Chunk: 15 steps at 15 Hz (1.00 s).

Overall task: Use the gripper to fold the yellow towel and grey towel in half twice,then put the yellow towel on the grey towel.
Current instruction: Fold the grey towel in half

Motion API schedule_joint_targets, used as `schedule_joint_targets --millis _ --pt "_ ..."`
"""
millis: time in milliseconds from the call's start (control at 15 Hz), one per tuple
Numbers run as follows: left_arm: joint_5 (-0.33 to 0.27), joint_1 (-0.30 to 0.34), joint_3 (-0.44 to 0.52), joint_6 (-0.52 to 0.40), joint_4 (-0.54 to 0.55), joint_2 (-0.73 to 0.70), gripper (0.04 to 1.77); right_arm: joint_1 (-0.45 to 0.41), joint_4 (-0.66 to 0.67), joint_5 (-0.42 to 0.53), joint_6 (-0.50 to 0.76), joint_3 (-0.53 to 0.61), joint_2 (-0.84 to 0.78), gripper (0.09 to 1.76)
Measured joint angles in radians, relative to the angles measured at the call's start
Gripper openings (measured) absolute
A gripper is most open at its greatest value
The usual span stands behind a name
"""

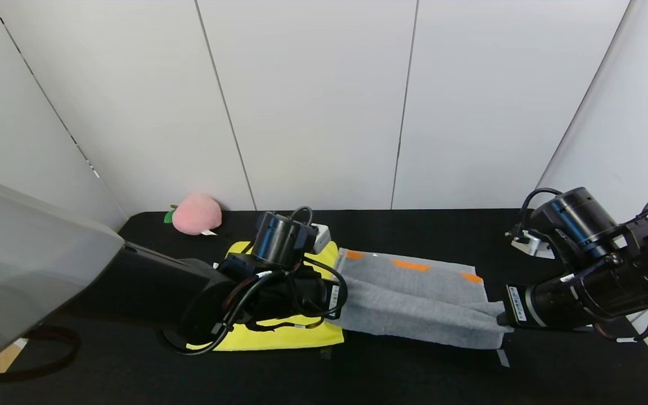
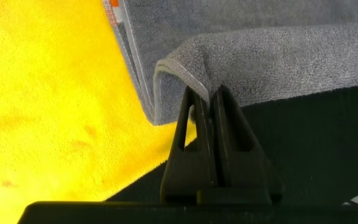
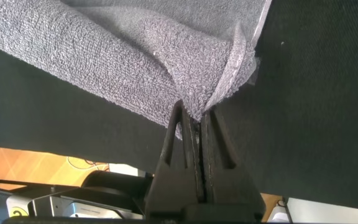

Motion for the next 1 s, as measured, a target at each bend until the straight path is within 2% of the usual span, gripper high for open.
schedule_joint_targets --millis 667,867,1000 --pt "0.000 0.003 -0.017 0.004 0.011 0.017 0.13 -0.007 0.002 0.000 -0.005 -0.015 0.017 0.13" --pt "0.000 0.014 -0.174 0.018 0.041 0.064 0.13 -0.042 0.003 -0.001 -0.016 -0.103 0.057 0.13" --pt "-0.001 0.020 -0.227 0.021 0.053 0.090 0.13 -0.049 0.004 -0.001 -0.016 -0.117 0.070 0.13"
